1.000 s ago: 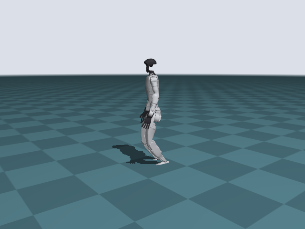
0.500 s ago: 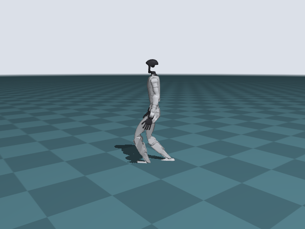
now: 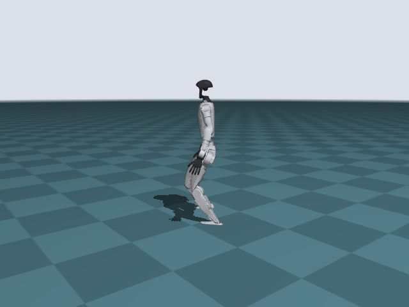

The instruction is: Sport exercise

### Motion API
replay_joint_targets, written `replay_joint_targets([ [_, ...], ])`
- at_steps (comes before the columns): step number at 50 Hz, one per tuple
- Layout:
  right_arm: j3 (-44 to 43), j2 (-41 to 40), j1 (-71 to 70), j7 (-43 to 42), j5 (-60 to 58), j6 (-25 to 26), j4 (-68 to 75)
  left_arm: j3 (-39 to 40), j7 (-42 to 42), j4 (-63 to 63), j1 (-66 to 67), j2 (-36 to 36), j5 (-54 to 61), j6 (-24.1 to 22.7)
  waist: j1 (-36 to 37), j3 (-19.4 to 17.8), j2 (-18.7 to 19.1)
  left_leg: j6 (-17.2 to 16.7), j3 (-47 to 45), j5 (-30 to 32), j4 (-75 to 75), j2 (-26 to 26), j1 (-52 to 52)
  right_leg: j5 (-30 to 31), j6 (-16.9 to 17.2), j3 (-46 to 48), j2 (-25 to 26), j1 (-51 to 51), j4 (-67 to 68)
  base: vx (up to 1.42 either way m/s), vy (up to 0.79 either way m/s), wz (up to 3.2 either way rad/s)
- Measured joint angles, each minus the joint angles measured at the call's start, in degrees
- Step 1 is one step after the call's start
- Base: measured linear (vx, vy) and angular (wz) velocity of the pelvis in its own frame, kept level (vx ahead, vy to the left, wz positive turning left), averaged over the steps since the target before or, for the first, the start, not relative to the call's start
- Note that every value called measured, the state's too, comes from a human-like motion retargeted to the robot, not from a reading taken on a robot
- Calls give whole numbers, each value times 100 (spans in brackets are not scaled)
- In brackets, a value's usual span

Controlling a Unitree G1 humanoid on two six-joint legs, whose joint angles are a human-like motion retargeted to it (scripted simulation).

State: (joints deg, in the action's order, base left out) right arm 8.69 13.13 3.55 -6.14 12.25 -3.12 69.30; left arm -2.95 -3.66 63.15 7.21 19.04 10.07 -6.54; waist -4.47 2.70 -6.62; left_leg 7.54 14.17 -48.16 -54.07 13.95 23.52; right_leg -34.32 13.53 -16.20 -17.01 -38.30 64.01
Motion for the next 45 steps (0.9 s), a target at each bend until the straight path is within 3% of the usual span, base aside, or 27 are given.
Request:
replay_joint_targets([
  [7,-26,-69,45,11,77,-41,108,201,107,130,106,25,-7,95,40,15,-41,-226,386,-184,-636,-413,41,-703,-324,99,476,304,229,7,-43,16],
  [13,97,62,-103,2,185,-66,196,289,185,199,129,-121,198,172,499,-195,613,-533,152,-127,-1833,-2037,364,-871,-841,839,1657,720,-25,7,-39,-50],
  [17,172,243,-220,-20,240,-46,266,144,221,194,62,-251,257,169,695,-304,833,-403,-343,-99,-2538,-2565,693,-837,-1017,1167,2031,985,-301,9,-31,-12],
  [20,182,364,-284,-52,246,-25,324,-7,265,219,-21,-360,175,162,774,-308,854,-244,-715,-184,-2800,-2325,912,-822,-1054,1351,2079,1100,-491,11,-28,13],
  [25,178,432,-327,-102,149,4,397,-193,338,339,-121,-489,-105,127,793,-243,754,-162,-1129,-184,-2011,-1083,935,-863,-992,1527,2006,1248,-774,15,-25,6],
  [29,239,306,-297,-158,85,9,406,-306,324,399,-121,-471,-292,168,753,-233,664,-56,-1140,-66,-988,-454,578,-945,-983,1573,2042,1512,-1012,18,-22,-18],
  [38,532,-85,-183,-38,59,-35,252,-527,321,279,3,-145,-550,230,621,-111,152,180,-1265,127,117,-271,-16,-1110,-820,1569,1866,1546,-825,9,-17,-21],
  [45,691,29,-202,-68,-73,-174,-115,-689,410,218,173,141,-772,164,503,59,-110,-26,-1499,220,356,-438,53,-1353,-689,1903,611,863,198,1,-14,-29],
])
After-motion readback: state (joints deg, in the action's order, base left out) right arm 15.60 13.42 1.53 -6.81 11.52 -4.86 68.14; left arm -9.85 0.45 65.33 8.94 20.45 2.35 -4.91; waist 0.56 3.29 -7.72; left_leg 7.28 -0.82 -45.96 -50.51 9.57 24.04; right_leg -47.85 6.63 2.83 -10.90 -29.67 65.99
